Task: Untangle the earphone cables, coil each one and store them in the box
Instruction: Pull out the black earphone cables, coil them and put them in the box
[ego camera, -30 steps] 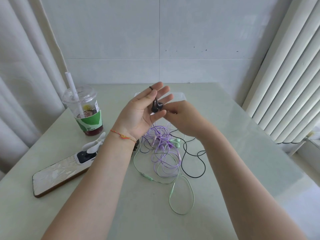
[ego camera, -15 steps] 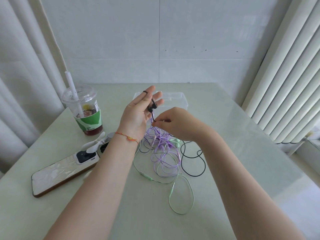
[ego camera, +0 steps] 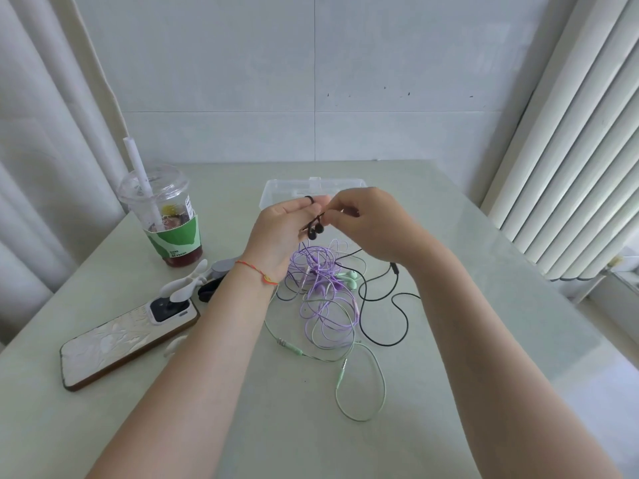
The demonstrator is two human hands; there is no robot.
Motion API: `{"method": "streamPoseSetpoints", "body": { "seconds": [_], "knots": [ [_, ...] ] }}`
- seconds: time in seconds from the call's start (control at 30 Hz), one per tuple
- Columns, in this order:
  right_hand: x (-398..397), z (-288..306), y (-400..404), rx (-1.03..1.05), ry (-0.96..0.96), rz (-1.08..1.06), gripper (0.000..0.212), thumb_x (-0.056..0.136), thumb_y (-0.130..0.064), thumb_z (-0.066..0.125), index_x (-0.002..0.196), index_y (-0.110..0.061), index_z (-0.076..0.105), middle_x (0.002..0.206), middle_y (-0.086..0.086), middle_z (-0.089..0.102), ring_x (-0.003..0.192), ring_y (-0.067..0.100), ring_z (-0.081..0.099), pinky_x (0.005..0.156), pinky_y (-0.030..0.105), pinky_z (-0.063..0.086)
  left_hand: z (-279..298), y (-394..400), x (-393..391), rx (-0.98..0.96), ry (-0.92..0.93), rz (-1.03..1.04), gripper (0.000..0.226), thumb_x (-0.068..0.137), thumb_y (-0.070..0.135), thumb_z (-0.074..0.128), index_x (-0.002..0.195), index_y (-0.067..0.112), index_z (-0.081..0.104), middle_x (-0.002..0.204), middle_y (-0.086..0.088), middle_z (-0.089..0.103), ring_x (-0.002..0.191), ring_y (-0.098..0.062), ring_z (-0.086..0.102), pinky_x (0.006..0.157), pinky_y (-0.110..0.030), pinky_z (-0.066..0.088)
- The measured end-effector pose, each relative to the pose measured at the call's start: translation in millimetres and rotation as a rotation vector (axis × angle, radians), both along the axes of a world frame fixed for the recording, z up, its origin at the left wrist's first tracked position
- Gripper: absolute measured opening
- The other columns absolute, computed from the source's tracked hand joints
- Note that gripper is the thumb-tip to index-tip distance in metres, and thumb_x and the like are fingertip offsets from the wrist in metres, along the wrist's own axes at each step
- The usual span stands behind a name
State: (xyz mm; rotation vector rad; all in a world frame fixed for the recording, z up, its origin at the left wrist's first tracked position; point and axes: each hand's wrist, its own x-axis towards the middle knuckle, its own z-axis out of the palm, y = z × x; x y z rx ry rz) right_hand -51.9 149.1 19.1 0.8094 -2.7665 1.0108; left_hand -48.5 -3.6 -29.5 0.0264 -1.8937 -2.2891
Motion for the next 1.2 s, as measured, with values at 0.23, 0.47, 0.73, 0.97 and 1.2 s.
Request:
{"method": "streamPoseSetpoints", "body": {
  "seconds": [0.23,0.47,0.73,0.97,1.2],
  "knots": [
    [-11,-1,11,-0.15,0.038,-0.101,0.015,0.092,-0.029,0.062,0.086,-0.016,0.066,0.06,-0.008,0.046,0.054,0.006,0.039,0.051,0.021,0.031,9,0,12,0.041,-0.135,-0.365,0.025,0.101,0.006,0.038,0.095,0.003,0.063,0.069,-0.006,0.061,0.068,-0.023,0.065,0.072,-0.034,0.056],
    [-13,-4,9,-0.342,-0.056,-0.057,0.014,0.093,-0.025,0.059,0.087,-0.014,0.066,0.073,0.013,0.054,0.063,0.018,0.043,0.061,0.03,0.037,20,6,21,0.188,-0.145,-0.551,0.025,0.098,0.018,0.04,0.086,0.01,0.061,0.066,-0.002,0.05,0.062,-0.017,0.054,0.072,-0.035,0.057],
    [-7,-20,-3,-0.164,-0.277,0.107,0.047,0.098,-0.026,0.051,0.054,-0.04,0.059,0.056,-0.006,0.048,0.043,0.008,0.038,0.048,0.021,0.034,24,-4,17,0.503,0.045,-0.367,0.027,0.096,0.019,0.046,0.101,0.018,0.072,0.109,0.0,0.072,0.102,-0.016,0.069,0.051,-0.017,0.052],
    [-2,-17,-8,0.042,-0.266,0.143,0.024,0.098,-0.03,0.052,0.076,-0.024,0.062,0.057,-0.005,0.048,0.045,0.005,0.042,0.051,0.017,0.036,15,-6,10,0.27,0.069,-0.125,0.022,0.101,0.017,0.047,0.113,0.018,0.065,0.115,0.0,0.07,0.106,-0.018,0.068,0.058,-0.019,0.053],
    [2,-12,-11,0.153,-0.217,0.125,0.023,0.096,-0.028,0.053,0.097,-0.013,0.07,0.065,-0.001,0.052,0.063,0.018,0.049,0.061,0.029,0.041,10,-2,9,-0.005,0.129,0.035,0.023,0.099,0.016,0.053,0.117,0.013,0.067,0.109,-0.001,0.073,0.098,-0.016,0.071,0.057,-0.02,0.049]
  ]
}}
